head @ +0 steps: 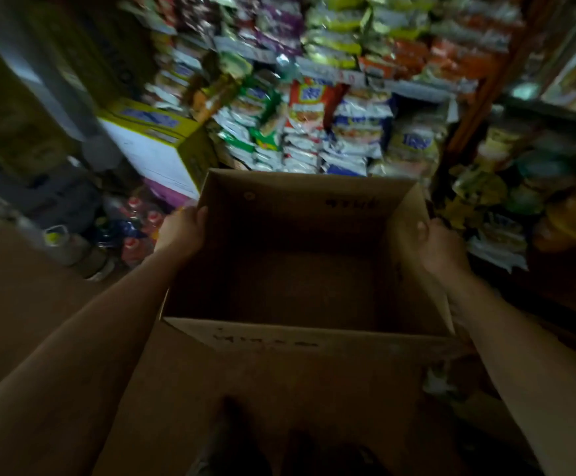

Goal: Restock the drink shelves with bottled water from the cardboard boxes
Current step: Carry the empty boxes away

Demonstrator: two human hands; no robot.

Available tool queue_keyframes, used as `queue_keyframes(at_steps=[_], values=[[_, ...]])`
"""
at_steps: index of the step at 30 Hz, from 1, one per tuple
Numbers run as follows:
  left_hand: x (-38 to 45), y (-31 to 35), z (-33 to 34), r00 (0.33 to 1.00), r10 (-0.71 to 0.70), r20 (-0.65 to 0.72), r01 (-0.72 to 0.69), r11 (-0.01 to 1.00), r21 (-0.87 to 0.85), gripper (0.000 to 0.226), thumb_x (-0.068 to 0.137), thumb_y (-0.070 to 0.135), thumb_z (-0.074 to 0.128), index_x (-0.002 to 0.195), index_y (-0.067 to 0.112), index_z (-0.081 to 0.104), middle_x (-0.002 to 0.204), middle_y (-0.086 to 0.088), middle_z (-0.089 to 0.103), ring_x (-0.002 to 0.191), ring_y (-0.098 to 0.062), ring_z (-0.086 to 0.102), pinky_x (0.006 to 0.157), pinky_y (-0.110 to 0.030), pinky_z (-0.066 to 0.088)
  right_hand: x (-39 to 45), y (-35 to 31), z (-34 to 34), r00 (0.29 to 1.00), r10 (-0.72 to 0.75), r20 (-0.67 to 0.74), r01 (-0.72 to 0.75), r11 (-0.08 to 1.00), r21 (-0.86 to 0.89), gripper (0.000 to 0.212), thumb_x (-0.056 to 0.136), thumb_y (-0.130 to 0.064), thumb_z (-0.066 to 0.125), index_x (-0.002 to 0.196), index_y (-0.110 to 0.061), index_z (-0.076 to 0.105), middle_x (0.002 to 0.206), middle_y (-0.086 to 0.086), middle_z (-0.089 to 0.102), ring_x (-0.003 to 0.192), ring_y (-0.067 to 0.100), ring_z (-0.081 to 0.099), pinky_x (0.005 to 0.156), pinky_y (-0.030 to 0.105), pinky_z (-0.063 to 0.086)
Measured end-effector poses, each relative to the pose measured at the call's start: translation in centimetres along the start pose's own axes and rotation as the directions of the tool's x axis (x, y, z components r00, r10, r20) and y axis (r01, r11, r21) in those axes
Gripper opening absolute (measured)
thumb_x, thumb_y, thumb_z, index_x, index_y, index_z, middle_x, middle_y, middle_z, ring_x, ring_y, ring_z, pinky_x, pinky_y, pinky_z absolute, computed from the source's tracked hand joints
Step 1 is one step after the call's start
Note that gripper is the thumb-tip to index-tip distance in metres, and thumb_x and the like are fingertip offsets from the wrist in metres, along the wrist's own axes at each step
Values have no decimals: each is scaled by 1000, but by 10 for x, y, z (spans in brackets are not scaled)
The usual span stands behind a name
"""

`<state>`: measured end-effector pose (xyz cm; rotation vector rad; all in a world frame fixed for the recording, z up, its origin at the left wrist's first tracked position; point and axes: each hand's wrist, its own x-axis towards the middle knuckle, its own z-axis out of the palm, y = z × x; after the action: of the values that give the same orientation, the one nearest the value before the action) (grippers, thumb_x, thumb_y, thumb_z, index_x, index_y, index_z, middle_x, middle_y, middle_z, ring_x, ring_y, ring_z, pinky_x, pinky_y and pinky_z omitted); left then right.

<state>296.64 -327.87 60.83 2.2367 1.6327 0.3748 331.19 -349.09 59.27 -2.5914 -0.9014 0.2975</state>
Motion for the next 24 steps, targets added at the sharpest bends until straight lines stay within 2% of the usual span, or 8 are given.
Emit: queue_keyframes(at_steps=[4, 8, 10, 17, 21, 24], values=[[-1, -33, -55, 992, -114, -45, 115, 993, 22, 43, 102, 33, 34, 115, 0, 58, 116, -30, 58, 108, -46, 54, 86, -44, 43, 9, -69, -17, 983, -185, 12, 185, 982, -25, 40, 104, -26, 32, 119, 5, 52, 119, 29, 55, 110, 42, 52, 81, 39, 39], [-12, -83, -104, 972, -200, -126, 205, 978, 26, 46, 101, 37, 33, 102, 1, 61, 107, -28, 63, 100, -43, 58, 82, -44, 46, 15, -144, -15, 957, -288, 34, 288, 958, -4, 39, 103, -29, 32, 114, 2, 54, 113, 29, 59, 106, 43, 55, 80, 40, 41], [-20, -109, -126, 956, -249, -158, 254, 967, 16, 45, 101, 37, 33, 103, 2, 62, 105, -26, 64, 99, -42, 59, 80, -42, 45, 10, -183, -9, 932, -360, 42, 360, 933, 6, 39, 103, -28, 33, 112, 3, 54, 111, 28, 59, 105, 42, 55, 80, 40, 41], [-55, -212, -199, 852, -458, -252, 452, 888, -86, 45, 101, 38, 35, 108, 4, 63, 104, -23, 64, 97, -39, 60, 81, -39, 47, -22, -323, 28, 826, -550, 120, 551, 834, 33, 40, 104, -30, 31, 112, 2, 53, 111, 27, 59, 105, 41, 55, 69, 36, 32], [-66, -277, -244, 791, -528, -308, 530, 844, -84, 46, 100, 38, 36, 106, 3, 64, 104, -23, 65, 97, -39, 61, 77, -36, 44, -45, -415, 56, 761, -628, 164, 631, 775, 39, 38, 103, -29, 33, 108, 3, 54, 112, 28, 58, 106, 42, 54, 77, 39, 40], [-71, -330, -280, 758, -568, -320, 574, 814, -83, 46, 100, 39, 35, 105, 4, 65, 104, -22, 66, 98, -38, 61, 78, -35, 44, -67, -482, 82, 738, -656, 159, 658, 752, 51, 38, 102, -31, 36, 113, 1, 55, 118, 27, 56, 111, 42, 53, 86, 40, 43]])
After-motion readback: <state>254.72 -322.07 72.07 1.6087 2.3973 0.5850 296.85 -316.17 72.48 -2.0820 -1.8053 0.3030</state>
